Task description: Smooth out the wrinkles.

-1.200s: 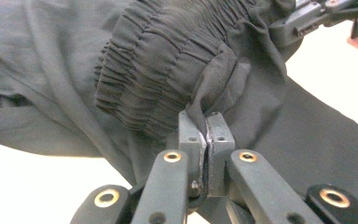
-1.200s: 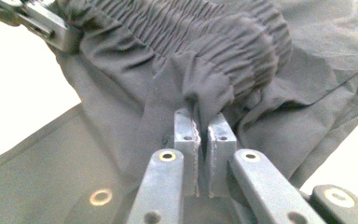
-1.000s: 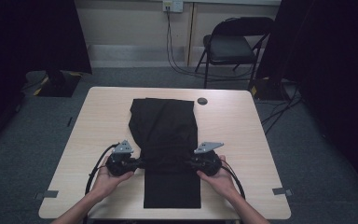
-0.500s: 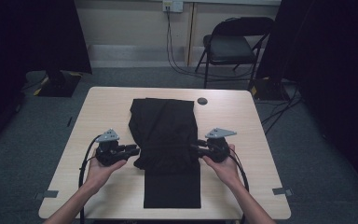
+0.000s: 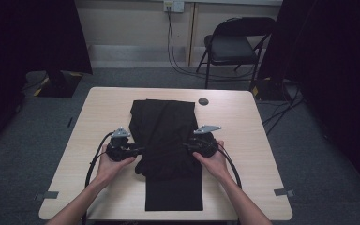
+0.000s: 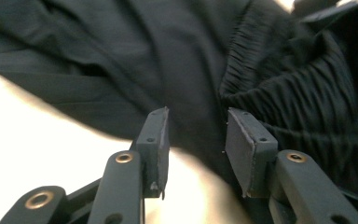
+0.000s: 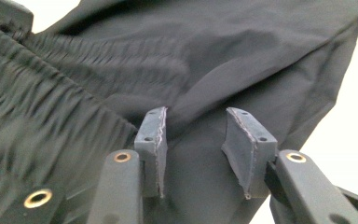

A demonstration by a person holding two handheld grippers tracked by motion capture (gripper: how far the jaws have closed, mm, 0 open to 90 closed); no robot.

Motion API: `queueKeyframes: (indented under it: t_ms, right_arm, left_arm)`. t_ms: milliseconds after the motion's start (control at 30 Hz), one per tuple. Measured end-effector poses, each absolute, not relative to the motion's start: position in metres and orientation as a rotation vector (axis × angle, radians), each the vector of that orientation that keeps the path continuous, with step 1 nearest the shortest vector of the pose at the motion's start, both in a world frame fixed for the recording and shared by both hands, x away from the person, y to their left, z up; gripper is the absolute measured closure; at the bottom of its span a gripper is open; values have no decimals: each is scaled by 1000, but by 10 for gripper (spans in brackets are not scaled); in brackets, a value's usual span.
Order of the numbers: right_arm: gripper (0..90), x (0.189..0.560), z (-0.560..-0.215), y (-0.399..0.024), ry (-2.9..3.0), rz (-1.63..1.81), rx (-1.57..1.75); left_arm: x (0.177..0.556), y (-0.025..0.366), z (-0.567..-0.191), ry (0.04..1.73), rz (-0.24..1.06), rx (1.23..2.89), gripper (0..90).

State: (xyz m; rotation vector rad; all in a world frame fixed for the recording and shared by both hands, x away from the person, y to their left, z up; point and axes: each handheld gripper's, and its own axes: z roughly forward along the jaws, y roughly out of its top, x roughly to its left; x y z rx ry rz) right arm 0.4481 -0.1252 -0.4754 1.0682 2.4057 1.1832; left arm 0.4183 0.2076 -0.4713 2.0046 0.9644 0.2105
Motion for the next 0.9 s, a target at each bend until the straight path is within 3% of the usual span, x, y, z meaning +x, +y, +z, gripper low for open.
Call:
queueKeyframes:
  t_ms: [333, 533, 700, 900]
  right_arm:
    - [580, 396, -452, -139, 2409, 1246, 933]
    - [576, 431, -437, -132, 2276, 1245, 976]
    - [547, 471, -458, -121, 2277, 1172, 1074]
    - [504, 471, -474, -113, 2327, 1230, 1093]
  left_arm:
    - [378, 200, -467, 818, 185, 2071, 546]
    - [379, 194, -472, 799, 202, 2096, 532]
    - [380, 194, -477, 795, 174, 2104, 523]
    - [374, 194, -474, 777, 151, 2109, 486]
